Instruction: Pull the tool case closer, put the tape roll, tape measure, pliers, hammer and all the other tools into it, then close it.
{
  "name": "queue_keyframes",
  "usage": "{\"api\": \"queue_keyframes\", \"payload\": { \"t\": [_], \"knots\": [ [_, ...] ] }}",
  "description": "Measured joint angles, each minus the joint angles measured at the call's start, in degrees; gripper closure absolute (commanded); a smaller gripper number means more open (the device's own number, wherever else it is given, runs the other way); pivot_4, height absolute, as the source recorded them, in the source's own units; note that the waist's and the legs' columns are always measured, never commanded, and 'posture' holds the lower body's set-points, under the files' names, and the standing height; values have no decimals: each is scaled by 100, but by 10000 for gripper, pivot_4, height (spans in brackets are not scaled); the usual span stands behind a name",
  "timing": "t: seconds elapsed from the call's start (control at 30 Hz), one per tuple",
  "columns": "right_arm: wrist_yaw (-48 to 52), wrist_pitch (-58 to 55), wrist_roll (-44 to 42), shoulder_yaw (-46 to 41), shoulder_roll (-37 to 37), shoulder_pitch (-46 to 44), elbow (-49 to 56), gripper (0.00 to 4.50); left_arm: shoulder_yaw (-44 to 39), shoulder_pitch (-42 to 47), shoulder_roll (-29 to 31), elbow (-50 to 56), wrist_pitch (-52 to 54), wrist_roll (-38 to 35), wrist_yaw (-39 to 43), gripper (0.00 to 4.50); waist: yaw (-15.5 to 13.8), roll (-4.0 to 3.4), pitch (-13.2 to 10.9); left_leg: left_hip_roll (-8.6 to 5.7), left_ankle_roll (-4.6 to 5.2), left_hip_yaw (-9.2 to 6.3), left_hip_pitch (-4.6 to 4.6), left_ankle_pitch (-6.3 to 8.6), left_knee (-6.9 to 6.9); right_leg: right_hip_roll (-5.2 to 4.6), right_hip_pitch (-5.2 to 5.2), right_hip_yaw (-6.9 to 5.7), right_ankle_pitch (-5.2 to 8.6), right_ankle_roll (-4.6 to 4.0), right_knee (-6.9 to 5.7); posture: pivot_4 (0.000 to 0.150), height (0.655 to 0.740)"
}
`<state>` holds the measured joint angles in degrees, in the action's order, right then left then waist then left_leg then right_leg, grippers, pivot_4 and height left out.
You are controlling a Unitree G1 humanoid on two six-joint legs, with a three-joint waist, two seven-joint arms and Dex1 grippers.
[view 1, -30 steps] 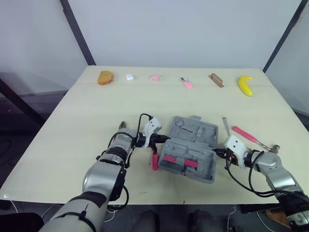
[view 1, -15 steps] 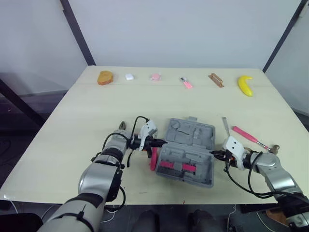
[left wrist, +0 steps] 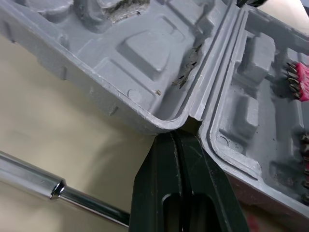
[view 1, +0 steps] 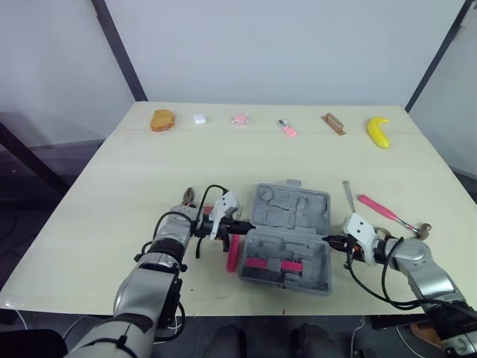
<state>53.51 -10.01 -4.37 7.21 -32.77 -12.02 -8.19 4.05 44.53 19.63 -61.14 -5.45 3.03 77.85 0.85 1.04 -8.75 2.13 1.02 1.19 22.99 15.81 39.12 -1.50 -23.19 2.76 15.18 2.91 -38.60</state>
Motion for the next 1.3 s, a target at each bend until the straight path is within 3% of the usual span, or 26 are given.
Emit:
{"api": "queue_keyframes", "payload": {
  "t": [0.5, 1.3],
  "knots": [
    [4, -96, -28, 8, -81, 264, 287, 45000, 172, -740, 174, 1586, 1255, -265, 92, 44735, -4, 0, 0, 0, 0, -2, -1, 0, 0, 0, 0, 0, 0, 0, -1, 1500, 7400],
    [157, -357, -155, 154, -59, 435, 642, 45000, 556, -1563, 789, 3133, 2026, -563, 130, 44735, -2, 0, 0, 2, 0, -6, -7, 0, 0, 0, 0, 8, 1, -1, -6, 1500, 7400]
  ]
}}
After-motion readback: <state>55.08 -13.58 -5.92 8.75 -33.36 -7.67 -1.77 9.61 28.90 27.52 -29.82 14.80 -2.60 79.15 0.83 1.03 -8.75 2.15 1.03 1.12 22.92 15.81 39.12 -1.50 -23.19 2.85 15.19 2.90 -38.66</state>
